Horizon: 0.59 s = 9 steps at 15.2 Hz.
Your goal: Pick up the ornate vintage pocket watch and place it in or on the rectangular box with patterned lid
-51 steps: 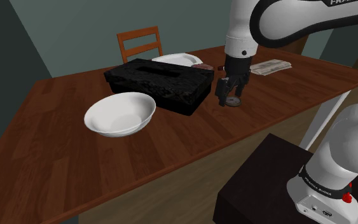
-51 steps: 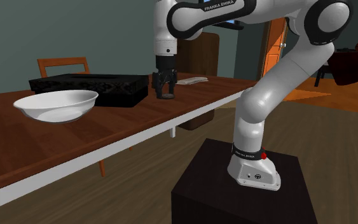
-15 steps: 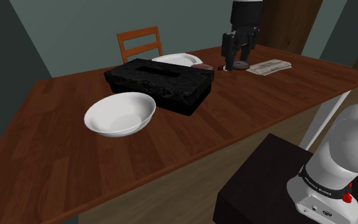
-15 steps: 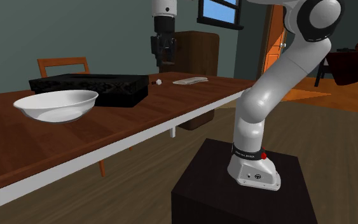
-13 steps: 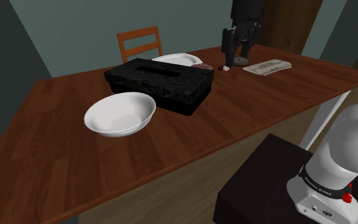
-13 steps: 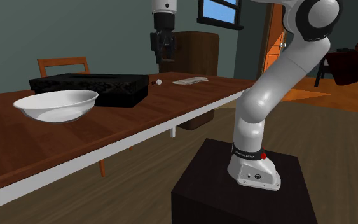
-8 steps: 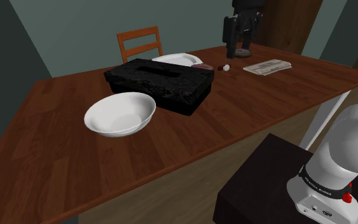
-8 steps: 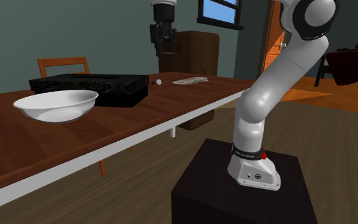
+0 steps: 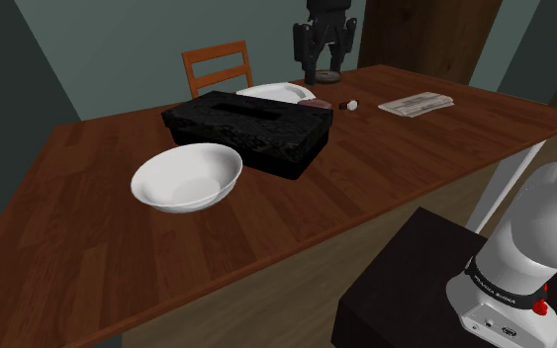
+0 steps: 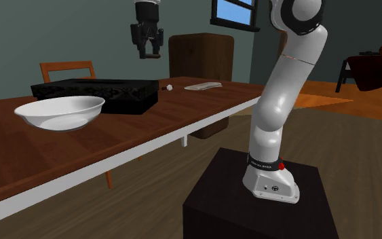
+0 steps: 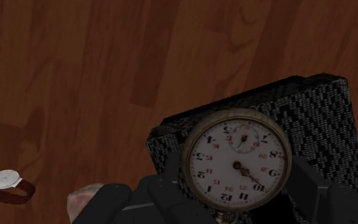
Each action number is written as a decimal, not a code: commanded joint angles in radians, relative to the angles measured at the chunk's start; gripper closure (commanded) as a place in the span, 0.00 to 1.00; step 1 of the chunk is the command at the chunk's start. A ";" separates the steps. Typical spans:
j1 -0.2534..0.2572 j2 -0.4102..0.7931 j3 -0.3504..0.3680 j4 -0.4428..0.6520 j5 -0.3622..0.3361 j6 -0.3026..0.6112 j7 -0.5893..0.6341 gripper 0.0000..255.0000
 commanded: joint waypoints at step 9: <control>0.050 0.471 0.093 0.523 -0.145 -0.074 0.128 1.00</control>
